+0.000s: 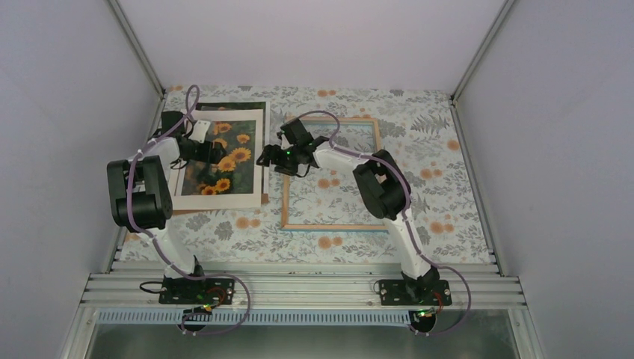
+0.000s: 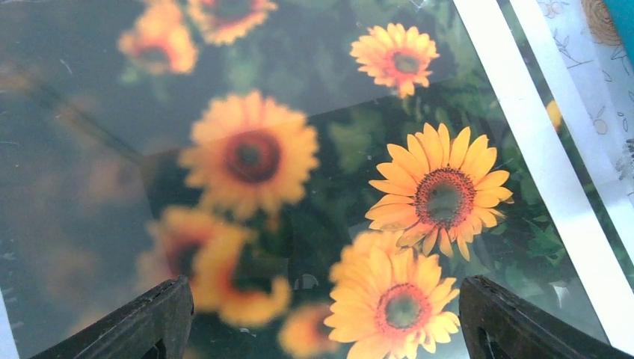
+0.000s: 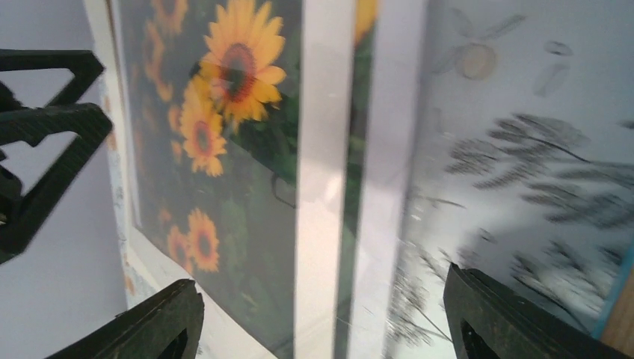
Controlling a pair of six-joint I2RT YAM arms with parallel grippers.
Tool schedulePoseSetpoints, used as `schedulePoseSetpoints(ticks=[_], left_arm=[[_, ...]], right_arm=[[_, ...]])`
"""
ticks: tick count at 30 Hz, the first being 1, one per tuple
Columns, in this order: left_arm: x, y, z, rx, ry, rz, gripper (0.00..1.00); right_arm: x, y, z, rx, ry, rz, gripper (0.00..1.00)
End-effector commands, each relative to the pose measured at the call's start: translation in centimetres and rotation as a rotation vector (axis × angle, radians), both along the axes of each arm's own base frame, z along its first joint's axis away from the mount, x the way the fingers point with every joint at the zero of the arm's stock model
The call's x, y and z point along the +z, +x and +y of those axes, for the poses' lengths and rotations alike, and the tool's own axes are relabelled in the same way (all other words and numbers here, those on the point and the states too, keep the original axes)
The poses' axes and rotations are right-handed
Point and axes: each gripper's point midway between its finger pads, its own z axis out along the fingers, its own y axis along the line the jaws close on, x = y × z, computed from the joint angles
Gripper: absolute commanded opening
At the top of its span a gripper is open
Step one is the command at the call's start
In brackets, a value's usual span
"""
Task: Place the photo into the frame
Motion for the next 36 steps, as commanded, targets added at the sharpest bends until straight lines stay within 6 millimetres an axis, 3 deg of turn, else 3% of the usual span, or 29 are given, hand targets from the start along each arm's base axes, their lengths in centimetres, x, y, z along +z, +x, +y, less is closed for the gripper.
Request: schedulePoseSetpoints(ticks=[1,5,10,13,20,27,31,36], left_arm=[[1.4,0.7,1.2,0.036,0.014,-0.043,0.89],[1.0,0.8,2.1,0.053,0.002,-0.035,0.89],[0.8,1.3,3.5,0.084,-0.031,-0.039,0.89],[0.4,1.7,4.3,0.092,-0.05,-0.036,0.89],[-2.3,2.3,5.3,0.122,-0.069,0.021,0.89],[-5.3,1.0,5.0,0.123,-0.081,0.09,0.88],[-6.6,-0.2,4.4,0.112,-0.087,0.121,0.86],[-7.5,-1.1,3.7,0.098,-0.106,0.147,0.85]], right_arm=[[-3.7,-0.5,-5.8,-0.073,-0.21,0.045,0.81],[-3.4,0.3,-7.5,-0.075,-0.228,0.022,0.81],[-0.5,1.2,-4.0,0.017,-0.048,-0.046,0.81],[0.3,2.5,-2.7,0.013,0.005,-0.068,0.81],[-2.6,4.5,-1.6,-0.058,0.001,-0.019,0.81],[-6.2,3.9,-1.4,-0.095,-0.016,0.071,0.8],[-5.7,3.7,-0.2,-0.062,0.072,0.096,0.77],[-3.0,4.2,1.0,-0.036,0.251,0.092,0.69]])
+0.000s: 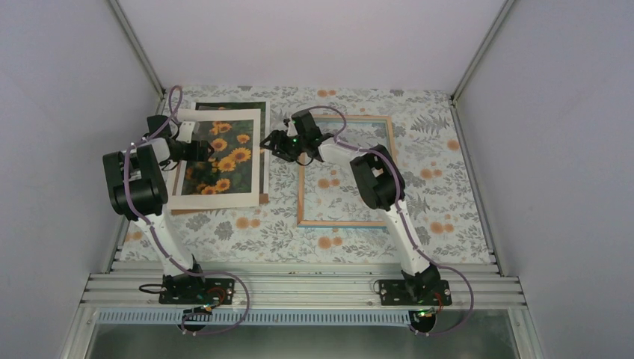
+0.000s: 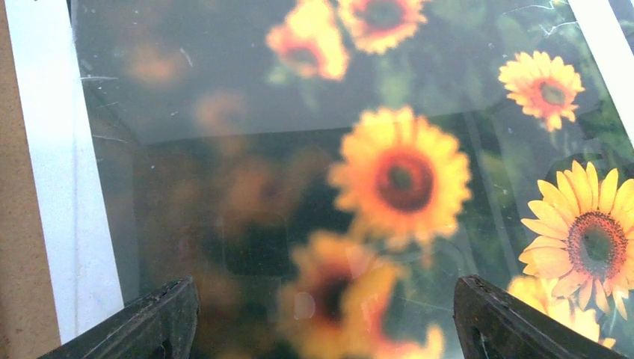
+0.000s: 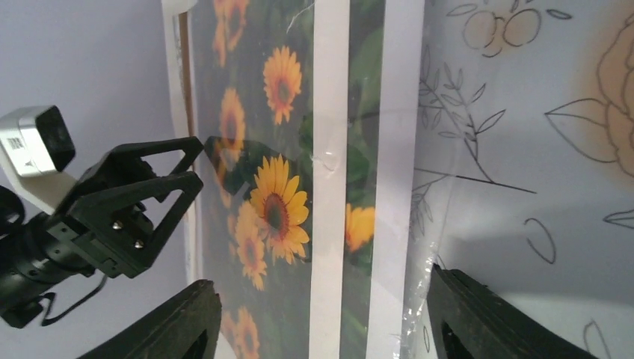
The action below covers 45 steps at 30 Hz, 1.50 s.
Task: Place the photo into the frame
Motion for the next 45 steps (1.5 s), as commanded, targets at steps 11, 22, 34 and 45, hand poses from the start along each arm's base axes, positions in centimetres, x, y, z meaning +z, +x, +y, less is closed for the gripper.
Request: schedulePoseSetpoints(ticks=[11,22,34,45], left_arm=[[-4.3,-3.9,-1.8,-0.022,-0.077,0.162,0.84],[-4.8,-4.3,-2.4,-0.041,-0.096,0.17,0.82],[-4.6,-4.3,-2.8,-0.057,-0.107,0.165,0.81],[-4.9,-4.7,-3.5,-0.073,-0.129,0.174,0.76]], right_arm=[[6.0,-1.4,1.2,0.056,0.319,-0.086,0.39],[6.6,-1.3,1.1,0.052,0.398,-0.095,0.24],[2.0,-1.2,2.8,-0.013,0.392,0.121,0.32],[1.9,-1.8,3.1,-0.051,0.523,0.243,0.25]])
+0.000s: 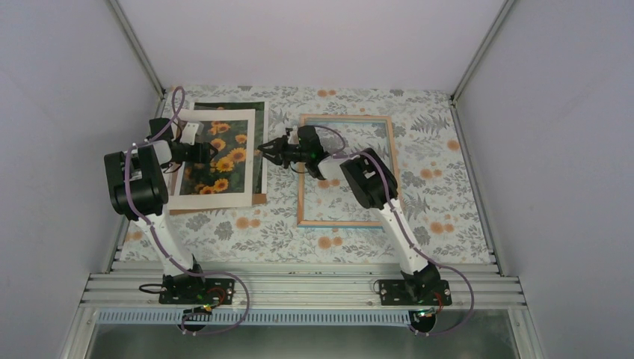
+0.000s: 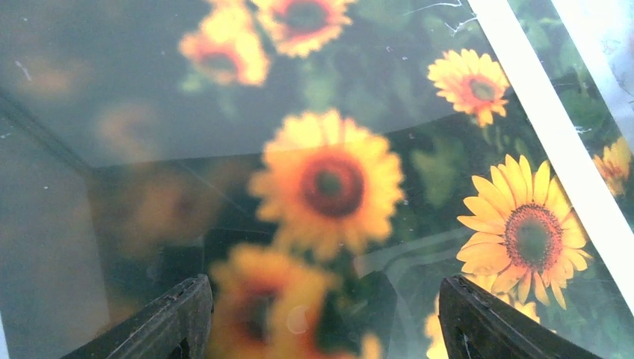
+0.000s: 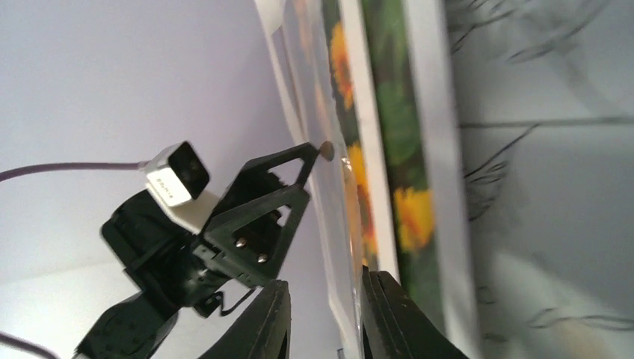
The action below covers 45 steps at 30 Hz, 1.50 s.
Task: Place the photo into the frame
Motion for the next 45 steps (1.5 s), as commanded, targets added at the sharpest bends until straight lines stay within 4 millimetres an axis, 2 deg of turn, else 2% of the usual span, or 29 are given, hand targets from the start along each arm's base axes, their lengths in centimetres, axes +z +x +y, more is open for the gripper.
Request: schedulePoseSetpoints(ticks=[1,5,9,13,16,18,19,20,24,25,29,31,34,36,38,43,45], left_arm=[[-4.9,-4.4,-1.8,-0.01,-0.066,0.215,0.75],[-4.9,-4.4,-1.9,-0.012,-0.069,0.216,0.75],[-4.8,-4.4,-2.0,-0.017,-0.069,0.212,0.75],[-4.6,-4.4,-2.3,-0.024,-0.071,0.207,0.74],[-4.2,-4.4,-2.5,-0.031,-0.067,0.2,0.74],[-3.6,-4.3,-2.6,-0.037,-0.066,0.19,0.75],[-2.9,-4.1,-2.5,-0.04,-0.065,0.175,0.75],[-2.3,-4.0,-2.6,-0.043,-0.067,0.163,0.76],[1.8,-3.2,-2.8,-0.059,-0.071,0.077,0.84],[2.9,-3.0,-2.8,-0.062,-0.067,0.053,0.86],[8.1,-2.5,-2.7,-0.072,-0.031,-0.058,0.99],[10.5,-2.3,-2.7,-0.078,-0.01,-0.108,1.0],[13.0,-2.4,-2.7,-0.081,0.009,-0.148,1.0],[13.7,-2.6,-2.7,-0.084,0.016,-0.157,1.0],[14.1,-2.7,-2.8,-0.084,0.018,-0.164,1.0],[14.3,-3.2,-4.0,-0.103,0.012,-0.175,1.0],[14.1,-3.5,-4.8,-0.123,0.018,-0.174,1.0]], right_arm=[[2.1,-1.3,1.2,0.018,0.13,0.013,0.24],[2.3,-1.4,1.8,0.038,0.11,-0.019,0.23],[1.1,-0.7,2.2,0.033,-0.012,-0.059,0.3],[0.2,-0.3,2.8,0.029,-0.082,-0.08,0.32],[0.6,0.0,3.2,0.028,-0.094,-0.099,0.33],[1.3,0.1,3.5,0.036,-0.1,-0.15,0.25],[1.8,0.1,3.5,0.042,-0.098,-0.171,0.14],[2.2,0.2,3.5,0.046,-0.102,-0.185,0.06],[4.6,0.0,3.1,0.077,-0.086,-0.242,0.04],[4.9,-0.3,2.8,0.089,-0.081,-0.249,0.04],[8.4,-1.2,1.8,0.146,-0.044,-0.362,0.04],[10.6,-1.9,0.9,0.18,-0.004,-0.422,0.04],[12.8,-2.4,-1.1,0.191,0.03,-0.467,0.04],[13.5,-2.4,-2.5,0.191,0.026,-0.476,0.04],[13.3,-2.8,-3.6,0.206,0.018,-0.458,0.04],[12.3,-4.3,-6.6,0.249,0.004,-0.418,0.04],[12.7,-5.0,-8.4,0.264,0.003,-0.426,0.04]])
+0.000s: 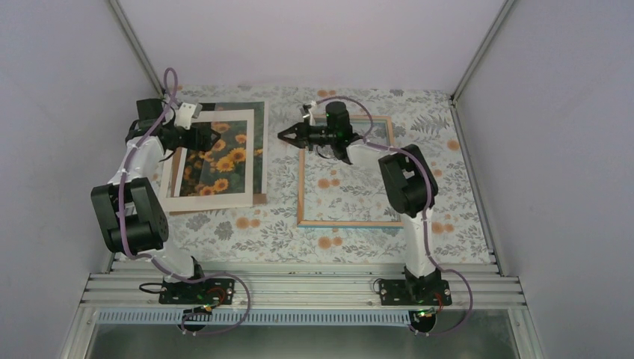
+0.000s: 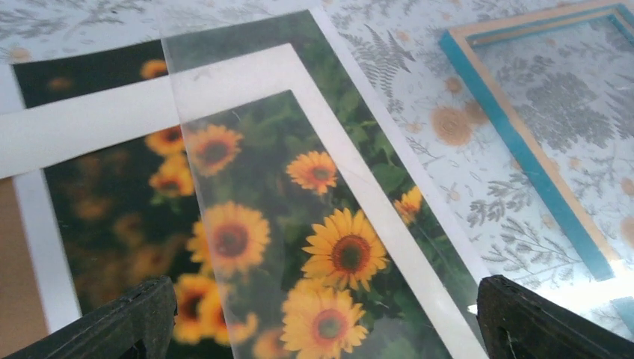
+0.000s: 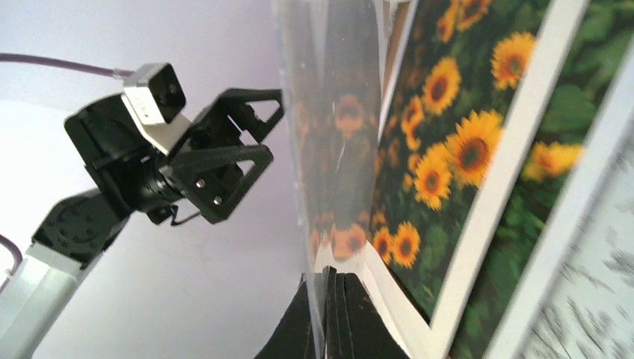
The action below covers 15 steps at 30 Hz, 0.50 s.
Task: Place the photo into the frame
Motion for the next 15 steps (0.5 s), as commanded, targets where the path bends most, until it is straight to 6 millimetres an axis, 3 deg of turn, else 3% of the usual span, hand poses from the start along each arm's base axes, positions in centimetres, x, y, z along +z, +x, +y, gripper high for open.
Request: schedulePoseSetpoints(ticks=[1,9,15], left_arm=[[0.1,-1.1,-2.3,-0.058,0.007,-0.004,1.0],[-1.6,-2.1,-6.8,-0.16,0.03,0.017,1.0],[-3.1,-2.6,-9.3,-0.209,0.019,0.045,1.0]], right_arm=[[0.1,-2.9,-3.3,0.099,-0.001,-0.028,0.04],[-0.6,-3.6,-11.5,0.135,-0.083,-0.041,0.04],[-2.8,-2.8,-17.4,0.102,-0.121,0.008,0.04]])
